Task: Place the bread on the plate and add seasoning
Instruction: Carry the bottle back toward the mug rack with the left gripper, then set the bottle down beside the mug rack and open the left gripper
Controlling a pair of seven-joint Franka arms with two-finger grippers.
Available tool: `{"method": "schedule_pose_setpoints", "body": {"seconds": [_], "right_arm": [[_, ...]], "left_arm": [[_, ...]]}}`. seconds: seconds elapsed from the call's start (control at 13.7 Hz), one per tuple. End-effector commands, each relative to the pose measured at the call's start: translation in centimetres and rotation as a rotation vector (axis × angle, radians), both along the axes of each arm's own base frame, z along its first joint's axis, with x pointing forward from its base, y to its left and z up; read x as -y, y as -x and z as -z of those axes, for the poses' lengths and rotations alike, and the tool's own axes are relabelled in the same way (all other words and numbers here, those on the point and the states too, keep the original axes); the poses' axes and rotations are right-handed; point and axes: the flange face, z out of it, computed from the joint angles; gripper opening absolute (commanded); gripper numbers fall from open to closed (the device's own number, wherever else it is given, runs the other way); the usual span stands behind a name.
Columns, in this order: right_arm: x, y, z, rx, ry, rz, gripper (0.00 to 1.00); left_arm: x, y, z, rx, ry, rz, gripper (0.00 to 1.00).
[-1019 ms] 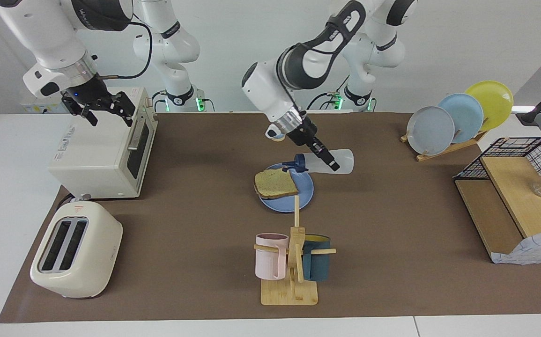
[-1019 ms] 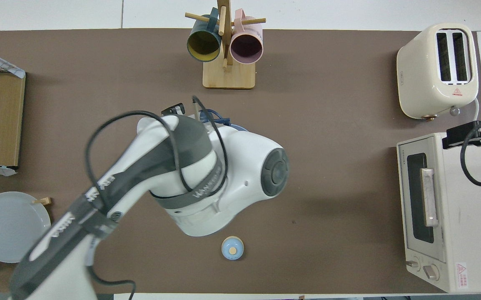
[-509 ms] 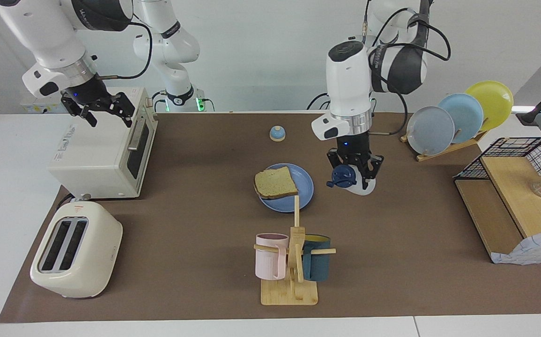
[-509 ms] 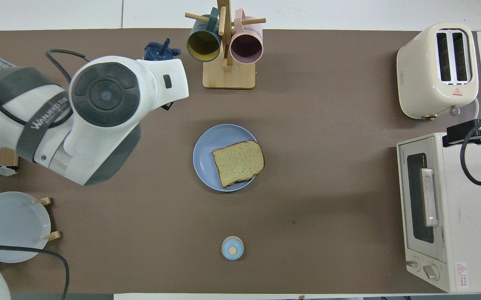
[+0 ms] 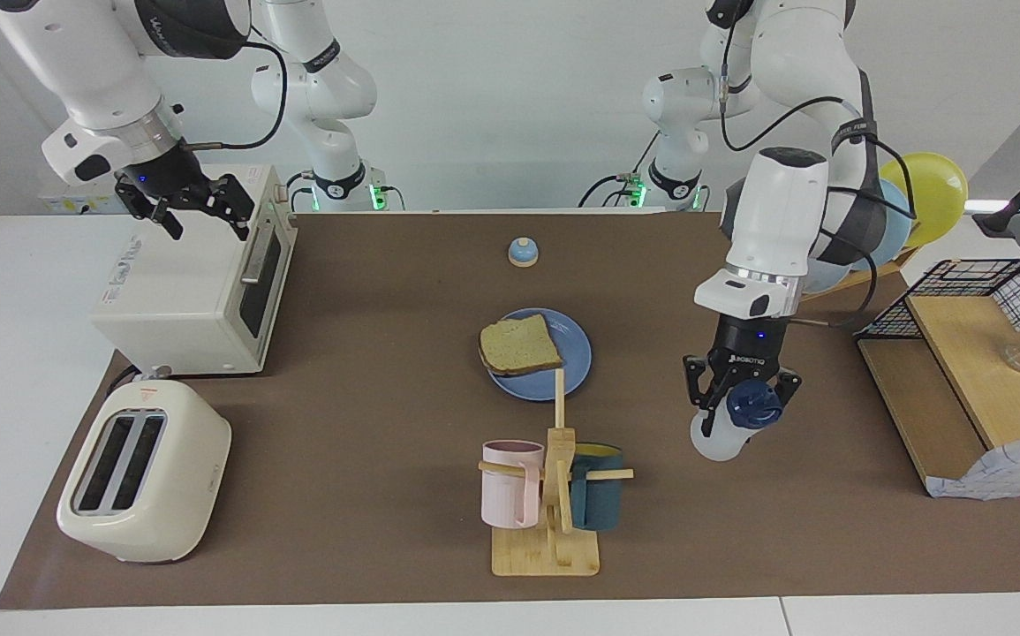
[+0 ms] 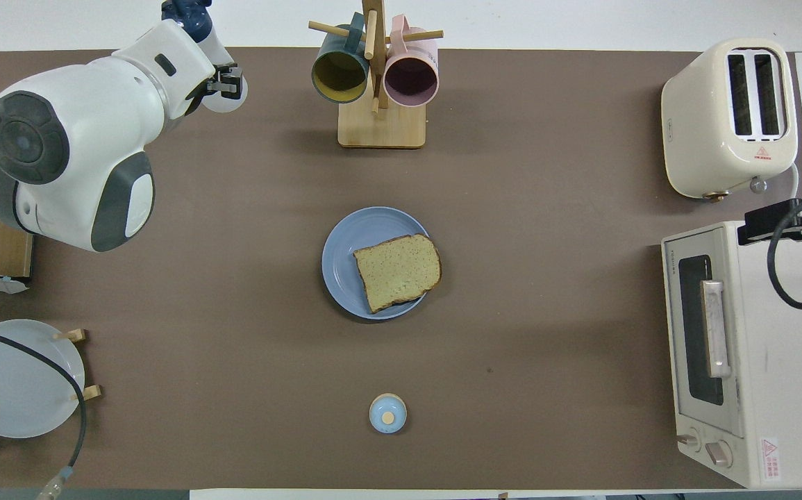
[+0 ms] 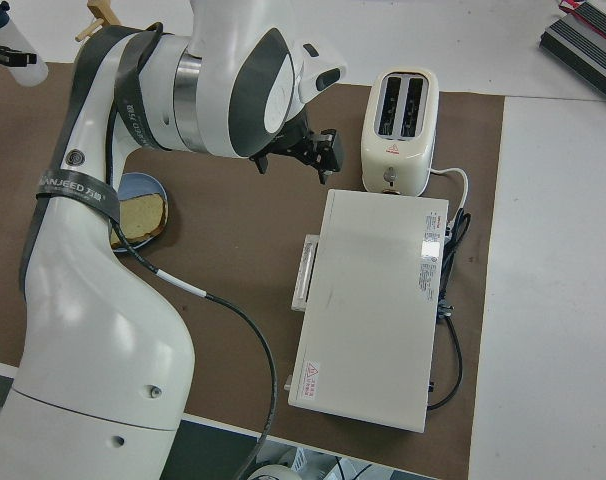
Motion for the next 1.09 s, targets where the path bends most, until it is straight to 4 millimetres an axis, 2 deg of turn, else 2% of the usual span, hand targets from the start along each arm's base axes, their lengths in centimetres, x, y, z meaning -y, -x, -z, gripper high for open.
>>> {"method": "schedule_pose_setpoints", "body": {"seconds": [0.0, 0.07, 0.22, 0.36, 0.58, 1.02], "right_arm": [[0.3, 0.1, 0.0, 0.014, 0.002, -0.019, 1.00], [0.3, 0.1, 0.0, 0.014, 0.002, -0.019, 1.00], [0.3, 0.1, 0.0, 0.014, 0.002, -0.019, 1.00], [0.3, 0.1, 0.0, 0.014, 0.002, -0.019, 1.00], [0.2, 0.1, 0.0, 0.014, 0.000, -0.019, 1.00], [0.3, 0.1, 0.0, 0.014, 0.002, -0.019, 1.00]], "left_arm": [[-1.3, -1.9, 3.5, 0.051, 0.087, -0.022, 0.00], [-2.8, -2.7, 5.3, 0.078, 0.096, -0.025, 0.00], [-2.7, -4.3, 9.6, 0.119, 0.056, 0.047, 0.00], [-3.4, -5.4, 12.2, 0.126, 0.010, 0.083, 0.00], [-4.4, -6.0, 13.4, 0.146, -0.036, 0.103, 0.00], [-3.8, -5.1, 15.2, 0.194, 0.001, 0.137, 0.00]]}}
